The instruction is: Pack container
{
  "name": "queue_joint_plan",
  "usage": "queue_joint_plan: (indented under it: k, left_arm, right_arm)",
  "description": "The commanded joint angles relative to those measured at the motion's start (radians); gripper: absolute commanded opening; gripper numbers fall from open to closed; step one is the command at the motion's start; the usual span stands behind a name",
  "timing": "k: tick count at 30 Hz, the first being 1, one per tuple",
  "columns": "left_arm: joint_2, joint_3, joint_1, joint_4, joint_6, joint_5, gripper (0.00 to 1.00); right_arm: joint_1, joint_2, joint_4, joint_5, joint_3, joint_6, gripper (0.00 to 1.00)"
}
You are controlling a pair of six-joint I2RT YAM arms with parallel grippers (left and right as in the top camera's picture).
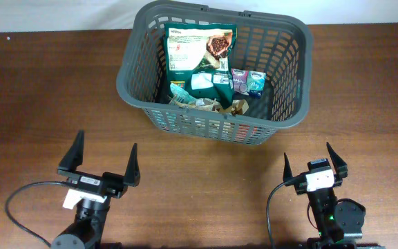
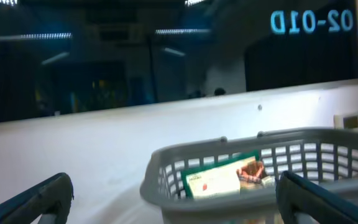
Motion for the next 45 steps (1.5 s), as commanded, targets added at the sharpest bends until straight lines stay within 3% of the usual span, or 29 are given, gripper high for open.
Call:
queue_joint_plan:
  k: [1, 11, 24, 32, 45]
  left_arm:
    - [-0.059, -0.07, -0.006, 0.027, 0.002, -0.062, 0.99]
    - [-0.185, -0.176, -0.001, -0.014, 0.002, -0.164, 0.99]
    - [-0.185, -0.176, 0.014, -0.374, 0.016, -0.237, 0.99]
    - [-0.185, -0.176, 0.049, -0.517, 0.016, -0.239, 0.99]
    - [-0.185, -0.176, 0.051, -0.516, 0.024, -0.256, 0.99]
  right_arm:
    - [0.006, -0.008, -0.007, 0.013, -0.005, 0.009, 0.99]
    - [0.006, -0.008, -0.007, 0.013, -0.005, 0.009, 0.99]
    - [0.006, -0.008, -0.007, 0.013, -0.005, 0.009, 0.99]
    - [0.006, -0.008, -0.007, 0.013, -0.005, 0.008, 0.99]
    - [0.006, -0.008, -0.007, 0.013, -0.005, 0.008, 0.99]
